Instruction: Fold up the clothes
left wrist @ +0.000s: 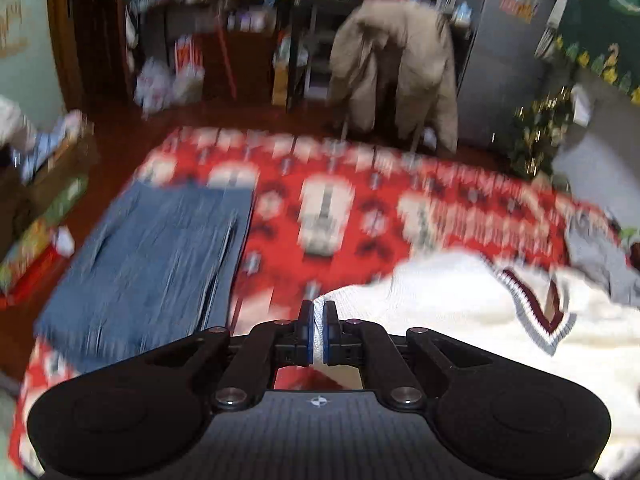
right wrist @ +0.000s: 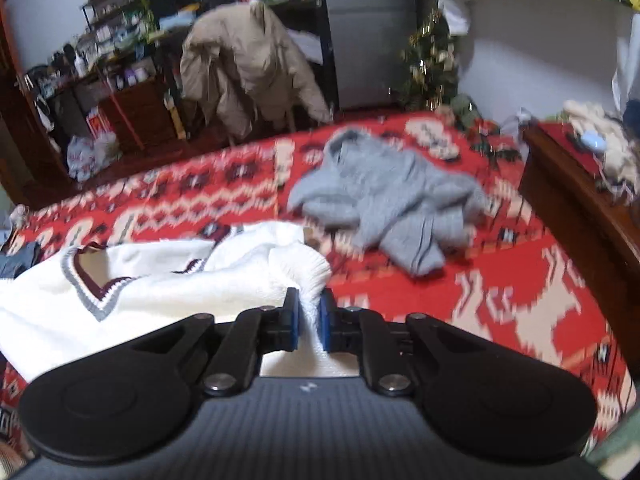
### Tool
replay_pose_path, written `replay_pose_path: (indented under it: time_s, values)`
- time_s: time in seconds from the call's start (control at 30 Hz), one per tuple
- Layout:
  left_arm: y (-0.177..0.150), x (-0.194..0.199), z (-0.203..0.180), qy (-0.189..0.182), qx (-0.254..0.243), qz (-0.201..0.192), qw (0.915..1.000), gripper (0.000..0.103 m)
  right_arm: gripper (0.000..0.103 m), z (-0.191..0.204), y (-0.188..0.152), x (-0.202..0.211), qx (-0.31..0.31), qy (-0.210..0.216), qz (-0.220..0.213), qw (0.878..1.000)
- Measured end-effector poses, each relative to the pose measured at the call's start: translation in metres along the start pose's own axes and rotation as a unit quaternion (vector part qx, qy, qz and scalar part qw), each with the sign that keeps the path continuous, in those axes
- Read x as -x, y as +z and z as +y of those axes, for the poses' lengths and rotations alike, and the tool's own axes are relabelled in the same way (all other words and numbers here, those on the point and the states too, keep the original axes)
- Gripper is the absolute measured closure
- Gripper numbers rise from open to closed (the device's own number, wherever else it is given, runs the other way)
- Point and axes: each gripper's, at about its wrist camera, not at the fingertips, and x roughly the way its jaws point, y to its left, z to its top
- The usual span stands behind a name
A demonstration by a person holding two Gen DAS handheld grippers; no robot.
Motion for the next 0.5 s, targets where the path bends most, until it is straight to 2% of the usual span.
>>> replay_pose_path:
  time_s: [0.07, 0.17, 0.27, 0.4, 0.47, 0.5]
  values:
    - [-0.017, -0.012, -0.001, 0.014, -0.009, 0.043, 0.9989, 0.098, 0.092, 0.002, -0.013, 0.001, 0.009, -0.01, 0.033, 0.999]
    - [-0.029, -0.021, -0.01, 0.022, -0.039, 0.076, 0.9961, 0.099, 0.092, -0.004, -0.029, 0.002, 0.009, -0.017, 0.068, 0.997]
    - [-0.026, -0.017, -0.012, 0.011, -0.046, 0.062, 0.9969, 0.096, 0.092, -0.006, -0.04, 0.006, 0.011, -0.012, 0.078, 0.997]
    - [-0.016, -0.01, 0.009, -0.033, 0.009, 0.036, 0.9988, 0.083, 0.084, -0.012, -0.039, 0.012, 0.004, -0.004, 0.051, 0.999]
    - [-0.008, -0.006, 0.018, -0.055, 0.035, 0.017, 0.9977, 0.078, 0.074, -0.015, -0.031, 0.014, 0.0, 0.001, 0.034, 0.999]
    - [-0.004, -0.005, 0.019, -0.067, 0.042, 0.007, 0.9969, 0.076, 0.074, -0.017, -0.026, 0.014, -0.002, 0.004, 0.025, 1.0]
